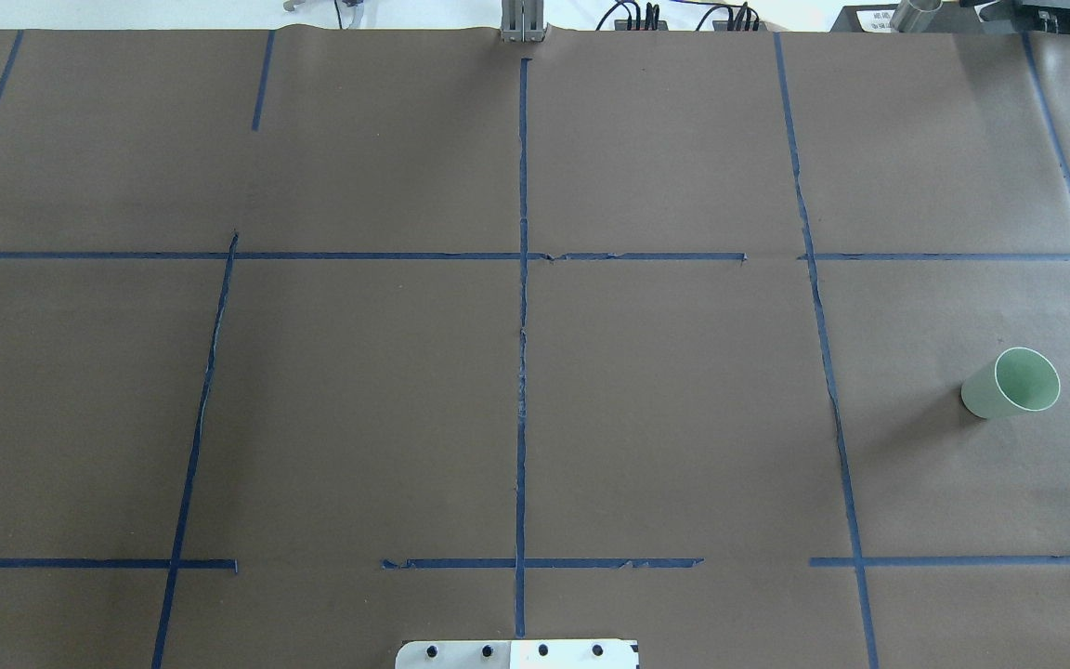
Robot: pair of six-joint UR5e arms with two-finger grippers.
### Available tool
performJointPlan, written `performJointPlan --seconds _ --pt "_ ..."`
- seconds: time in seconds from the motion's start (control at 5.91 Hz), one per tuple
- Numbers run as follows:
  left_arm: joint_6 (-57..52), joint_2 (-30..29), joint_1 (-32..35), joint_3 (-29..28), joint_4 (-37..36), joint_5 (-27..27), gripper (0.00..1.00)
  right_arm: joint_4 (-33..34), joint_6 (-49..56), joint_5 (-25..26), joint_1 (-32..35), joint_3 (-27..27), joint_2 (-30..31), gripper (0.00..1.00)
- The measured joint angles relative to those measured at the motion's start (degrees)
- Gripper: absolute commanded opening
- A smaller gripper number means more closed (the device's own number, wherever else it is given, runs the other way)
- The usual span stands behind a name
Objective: Transfer and stack yellow cup on green cup
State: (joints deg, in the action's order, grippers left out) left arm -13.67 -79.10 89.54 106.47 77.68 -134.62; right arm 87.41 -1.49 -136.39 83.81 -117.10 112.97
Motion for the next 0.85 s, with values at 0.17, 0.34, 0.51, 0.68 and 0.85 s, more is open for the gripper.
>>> performJointPlan --seconds 0.17,0.34,0.51,0.68,0.85 --pt "0.12 -0.17 -0.11 0.20 0.10 -0.12 1.00 0.02 0.02 -0.13 -0.02 0.02 0.17 1.00" --pt "0.06 -0.36 -0.19 0.08 0.28 -0.37 1.00 0.03 0.06 -0.15 -0.02 0.02 0.21 1.00" --pt "-0.20 -0.20 -0.22 0.06 0.51 -0.53 1.00 0.02 0.07 -0.12 -0.01 0.03 0.23 1.00" --pt "-0.36 -0.02 -0.37 0.28 1.15 -0.63 1.00 -0.01 0.08 -0.11 -0.02 0.03 0.23 1.00" --pt "-0.31 0.02 -0.93 0.39 2.72 -0.84 1.00 0.02 0.08 -0.10 -0.04 0.03 0.34 1.00"
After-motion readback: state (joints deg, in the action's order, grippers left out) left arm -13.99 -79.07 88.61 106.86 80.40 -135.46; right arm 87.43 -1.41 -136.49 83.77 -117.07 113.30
